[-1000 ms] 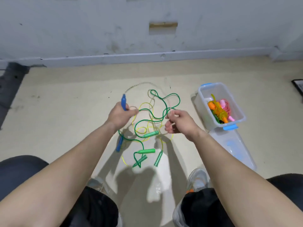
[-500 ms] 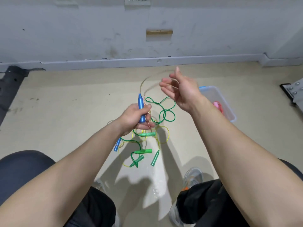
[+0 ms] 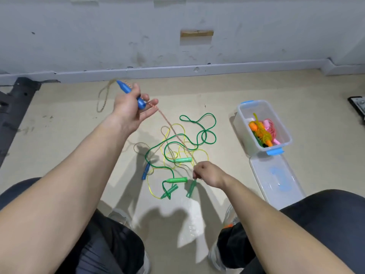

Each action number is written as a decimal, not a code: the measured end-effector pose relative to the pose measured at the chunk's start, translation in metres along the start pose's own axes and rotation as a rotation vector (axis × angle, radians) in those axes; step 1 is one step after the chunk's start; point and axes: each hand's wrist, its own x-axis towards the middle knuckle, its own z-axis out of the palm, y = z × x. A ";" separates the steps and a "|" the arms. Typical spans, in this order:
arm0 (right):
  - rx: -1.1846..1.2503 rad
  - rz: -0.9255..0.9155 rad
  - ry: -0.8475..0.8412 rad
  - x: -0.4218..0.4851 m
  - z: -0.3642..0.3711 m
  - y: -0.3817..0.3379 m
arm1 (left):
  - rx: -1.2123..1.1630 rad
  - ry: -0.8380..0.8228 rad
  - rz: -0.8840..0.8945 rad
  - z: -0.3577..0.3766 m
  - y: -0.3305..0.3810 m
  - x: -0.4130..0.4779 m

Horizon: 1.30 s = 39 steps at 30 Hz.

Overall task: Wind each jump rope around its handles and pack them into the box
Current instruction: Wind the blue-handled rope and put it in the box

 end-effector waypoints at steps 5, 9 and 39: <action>0.519 0.027 0.051 -0.005 -0.026 -0.029 | 0.586 -0.067 0.147 -0.024 -0.048 0.006; 0.805 -0.089 0.086 -0.008 -0.051 -0.083 | 0.786 -0.497 0.129 -0.024 -0.093 -0.008; 0.271 -0.267 0.048 0.002 -0.006 -0.057 | 0.010 -0.368 -0.079 0.070 -0.008 -0.045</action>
